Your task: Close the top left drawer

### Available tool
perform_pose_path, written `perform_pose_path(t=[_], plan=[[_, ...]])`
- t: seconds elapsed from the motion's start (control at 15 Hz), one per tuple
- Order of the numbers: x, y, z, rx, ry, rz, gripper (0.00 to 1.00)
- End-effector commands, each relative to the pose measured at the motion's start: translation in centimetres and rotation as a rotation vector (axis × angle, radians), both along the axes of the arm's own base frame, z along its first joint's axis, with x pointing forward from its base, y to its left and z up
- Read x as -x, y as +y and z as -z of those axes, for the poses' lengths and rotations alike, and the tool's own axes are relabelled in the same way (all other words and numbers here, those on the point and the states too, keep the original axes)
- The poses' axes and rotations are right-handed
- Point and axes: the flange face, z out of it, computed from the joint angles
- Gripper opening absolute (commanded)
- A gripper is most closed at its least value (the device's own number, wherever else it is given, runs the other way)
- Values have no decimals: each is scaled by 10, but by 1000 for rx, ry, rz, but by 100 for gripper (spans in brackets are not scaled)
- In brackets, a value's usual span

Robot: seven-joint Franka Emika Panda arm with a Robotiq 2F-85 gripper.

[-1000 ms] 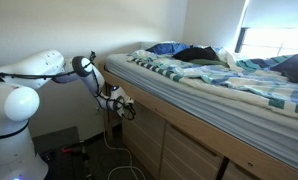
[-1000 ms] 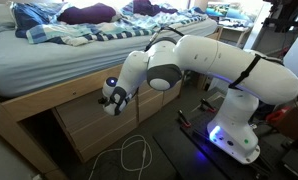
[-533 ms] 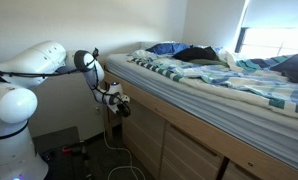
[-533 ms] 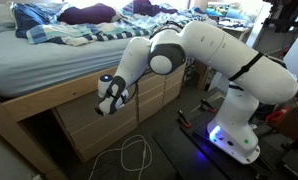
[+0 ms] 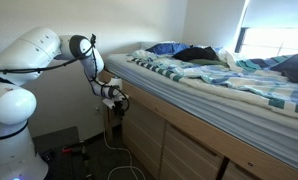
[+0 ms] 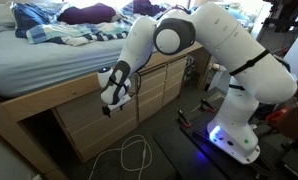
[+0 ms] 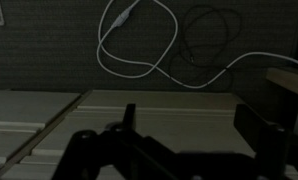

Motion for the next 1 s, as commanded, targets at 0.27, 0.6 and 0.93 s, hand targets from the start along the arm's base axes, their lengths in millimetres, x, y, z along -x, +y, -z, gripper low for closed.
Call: perform_pose_path(t=[0.27, 0.6, 0.93], plan=[[38, -6, -74, 27, 114, -39, 100], [61, -1, -105, 4, 127, -80, 100], [90, -4, -141, -17, 81, -114, 100]])
